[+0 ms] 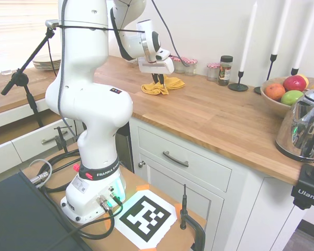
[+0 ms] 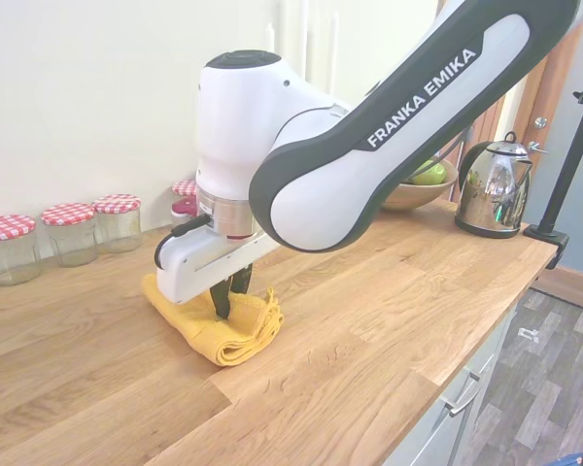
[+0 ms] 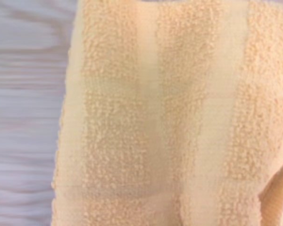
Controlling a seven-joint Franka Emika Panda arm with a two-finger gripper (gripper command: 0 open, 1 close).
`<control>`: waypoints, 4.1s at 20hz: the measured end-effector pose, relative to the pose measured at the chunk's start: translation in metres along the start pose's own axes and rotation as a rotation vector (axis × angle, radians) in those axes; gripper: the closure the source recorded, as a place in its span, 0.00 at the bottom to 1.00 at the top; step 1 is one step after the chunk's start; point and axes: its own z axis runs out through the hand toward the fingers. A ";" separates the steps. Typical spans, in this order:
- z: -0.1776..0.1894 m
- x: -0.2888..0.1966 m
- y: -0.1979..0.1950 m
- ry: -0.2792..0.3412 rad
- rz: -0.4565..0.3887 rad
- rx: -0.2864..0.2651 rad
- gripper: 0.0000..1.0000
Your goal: Wipe the counter
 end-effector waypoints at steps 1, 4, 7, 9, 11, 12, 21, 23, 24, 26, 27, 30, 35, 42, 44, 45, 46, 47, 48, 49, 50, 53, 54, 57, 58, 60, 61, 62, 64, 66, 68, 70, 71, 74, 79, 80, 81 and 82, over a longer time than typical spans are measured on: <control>-0.001 -0.008 -0.005 0.013 -0.014 -0.003 1.00; -0.007 -0.037 -0.021 0.044 -0.061 -0.007 1.00; -0.014 -0.067 -0.032 0.056 -0.099 -0.006 1.00; -0.016 -0.076 -0.035 0.055 -0.110 -0.005 1.00; -0.016 -0.076 -0.034 0.053 -0.107 -0.005 1.00; -0.016 -0.074 -0.034 0.050 -0.100 -0.005 1.00; 0.001 0.004 -0.002 -0.030 0.015 0.031 1.00; 0.007 0.030 0.015 -0.046 0.045 0.046 1.00; 0.010 0.042 0.024 -0.054 0.060 0.052 1.00; 0.015 0.064 0.043 -0.069 0.090 0.067 1.00; 0.018 0.074 0.054 -0.078 0.104 0.073 1.00; 0.024 0.105 0.086 -0.098 0.146 0.090 1.00; 0.033 0.149 0.143 -0.115 0.205 0.103 1.00; 0.042 0.197 0.215 -0.114 0.278 0.104 1.00; 0.044 0.208 0.235 -0.109 0.297 0.101 1.00; 0.045 0.213 0.244 -0.107 0.307 0.098 1.00; 0.045 0.218 0.254 -0.105 0.315 0.097 1.00; 0.046 0.223 0.263 -0.102 0.323 0.095 1.00; 0.047 0.226 0.271 -0.101 0.332 0.094 1.00; 0.047 0.230 0.279 -0.099 0.338 0.093 1.00; 0.047 0.233 0.287 -0.097 0.345 0.090 1.00; 0.048 0.242 0.308 -0.089 0.360 0.080 1.00; 0.048 0.243 0.313 -0.087 0.363 0.078 1.00; 0.047 0.245 0.320 -0.091 0.372 0.072 0.00; 0.047 0.245 0.321 -0.092 0.373 0.071 0.00; 0.046 0.245 0.323 -0.092 0.373 0.069 0.00; 0.046 0.245 0.323 -0.092 0.373 0.068 0.00; 0.046 0.244 0.324 -0.091 0.372 0.068 0.00; 0.046 0.244 0.325 -0.092 0.373 0.066 0.00; 0.046 0.243 0.327 -0.092 0.376 0.065 0.00; 0.045 0.242 0.330 -0.092 0.381 0.064 0.00; 0.043 0.238 0.334 -0.095 0.384 0.064 0.00; 0.042 0.235 0.336 -0.097 0.385 0.065 0.00; 0.037 0.224 0.341 -0.096 0.381 0.072 0.00; 0.015 0.213 0.348 -0.049 0.382 0.112 0.00; 0.010 0.213 0.348 -0.040 0.382 0.119 0.00; 0.005 0.212 0.349 -0.032 0.383 0.126 0.00; 0.001 0.210 0.350 -0.027 0.384 0.132 0.00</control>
